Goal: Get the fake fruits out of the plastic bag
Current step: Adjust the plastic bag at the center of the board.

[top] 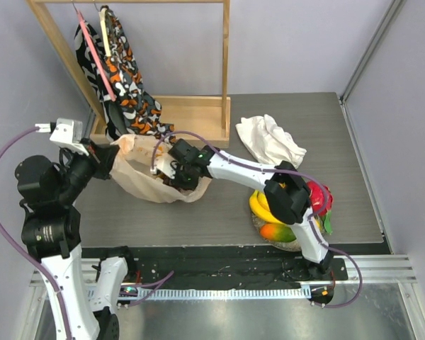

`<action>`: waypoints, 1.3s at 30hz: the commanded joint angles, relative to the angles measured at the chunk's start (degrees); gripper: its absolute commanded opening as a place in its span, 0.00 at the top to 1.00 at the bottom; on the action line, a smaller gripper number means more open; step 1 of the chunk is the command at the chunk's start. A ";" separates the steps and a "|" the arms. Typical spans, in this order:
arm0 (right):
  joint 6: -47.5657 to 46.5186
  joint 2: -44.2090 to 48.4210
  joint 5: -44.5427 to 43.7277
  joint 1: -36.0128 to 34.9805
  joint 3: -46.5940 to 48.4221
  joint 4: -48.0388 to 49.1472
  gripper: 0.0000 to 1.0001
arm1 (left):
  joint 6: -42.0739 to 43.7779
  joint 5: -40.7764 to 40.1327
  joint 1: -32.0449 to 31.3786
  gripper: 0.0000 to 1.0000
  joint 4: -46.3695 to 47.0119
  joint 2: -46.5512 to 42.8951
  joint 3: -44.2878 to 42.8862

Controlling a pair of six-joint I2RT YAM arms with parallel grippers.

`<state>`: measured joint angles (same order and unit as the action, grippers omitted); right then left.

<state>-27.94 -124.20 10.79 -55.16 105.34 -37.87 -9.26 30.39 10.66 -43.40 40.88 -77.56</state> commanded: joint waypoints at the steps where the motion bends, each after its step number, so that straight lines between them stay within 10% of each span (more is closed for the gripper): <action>1: -3.34 11.86 -12.43 5.66 -4.61 -0.54 0.77 | -4.70 3.00 0.42 1.00 8.31 3.94 0.13; 14: -9.49 29.88 -23.18 8.49 -15.58 -0.80 0.76 | -5.52 7.84 0.42 1.00 11.35 2.46 3.80; 22: -8.80 36.75 -2.37 4.54 -27.21 -10.65 0.63 | 3.46 12.68 0.42 1.00 -10.64 -3.70 12.42; 39: -1.06 8.90 1.00 -3.82 -0.67 -3.79 0.78 | -3.93 1.16 0.77 1.00 -7.58 -5.11 14.63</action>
<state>-30.83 -111.04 13.63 -58.39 100.97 -42.94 -12.05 32.64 11.00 -53.41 35.16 -59.99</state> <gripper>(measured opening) 0.250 0.012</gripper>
